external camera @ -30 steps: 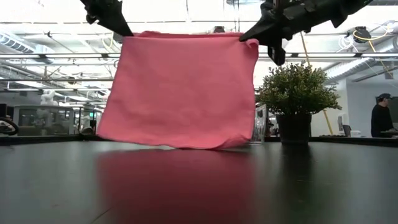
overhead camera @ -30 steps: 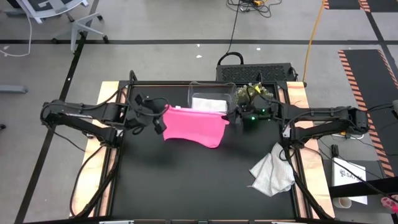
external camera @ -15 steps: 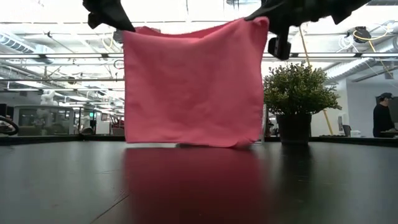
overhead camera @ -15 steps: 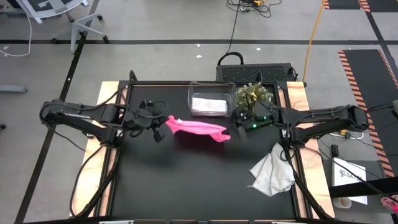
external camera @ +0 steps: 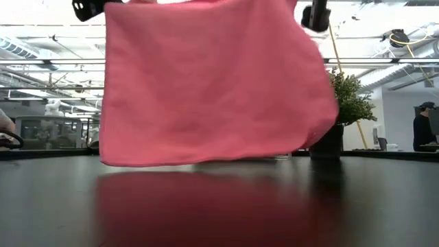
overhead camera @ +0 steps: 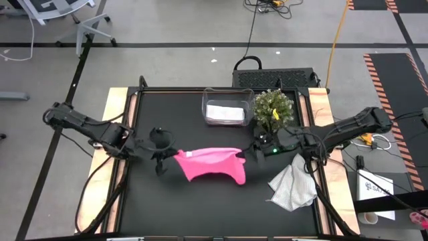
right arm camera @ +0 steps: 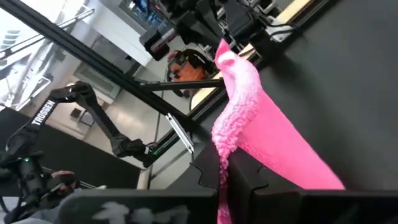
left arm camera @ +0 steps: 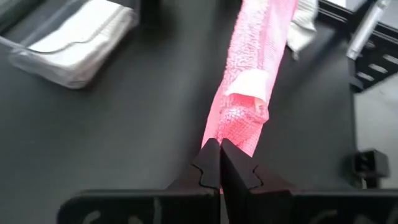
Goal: Fold microfiber towels
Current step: Fold the pink towel
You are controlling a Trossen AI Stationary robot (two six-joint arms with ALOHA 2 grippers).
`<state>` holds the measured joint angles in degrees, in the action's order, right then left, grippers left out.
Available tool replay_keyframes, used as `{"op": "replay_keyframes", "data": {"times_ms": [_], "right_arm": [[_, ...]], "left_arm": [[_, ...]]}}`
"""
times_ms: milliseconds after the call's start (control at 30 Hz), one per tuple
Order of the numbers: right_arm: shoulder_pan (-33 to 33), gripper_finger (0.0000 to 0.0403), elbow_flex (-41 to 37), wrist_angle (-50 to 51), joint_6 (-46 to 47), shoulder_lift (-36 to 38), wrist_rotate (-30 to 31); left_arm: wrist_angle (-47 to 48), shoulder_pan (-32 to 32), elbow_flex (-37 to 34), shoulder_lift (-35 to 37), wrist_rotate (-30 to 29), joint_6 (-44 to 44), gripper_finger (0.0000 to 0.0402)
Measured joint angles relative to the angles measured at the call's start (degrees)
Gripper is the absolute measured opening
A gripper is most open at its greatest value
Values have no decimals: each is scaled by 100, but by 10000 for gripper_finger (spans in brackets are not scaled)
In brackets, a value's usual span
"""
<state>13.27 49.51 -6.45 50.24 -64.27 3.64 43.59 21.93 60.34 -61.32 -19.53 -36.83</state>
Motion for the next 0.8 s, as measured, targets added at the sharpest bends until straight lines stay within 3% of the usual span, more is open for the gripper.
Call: {"op": "replay_keyframes", "data": {"times_ms": [133, 333, 600, 800], "right_arm": [[436, 0, 276, 2, 9, -397, 422], [1014, 0, 590, 19, 390, -1267, 520], [1850, 0, 1207, -349, 736, -2157, 586], [2422, 0, 1991, -345, 301, -2384, 1532]], "left_arm": [[-4, 391, 2, -16, -1, -142, 1], [-37, 1065, 9, -120, -186, -944, 0], [-180, 1935, 4, -868, -323, -1885, 0], [-729, 2050, 7, -1049, -297, -1606, 0]]}}
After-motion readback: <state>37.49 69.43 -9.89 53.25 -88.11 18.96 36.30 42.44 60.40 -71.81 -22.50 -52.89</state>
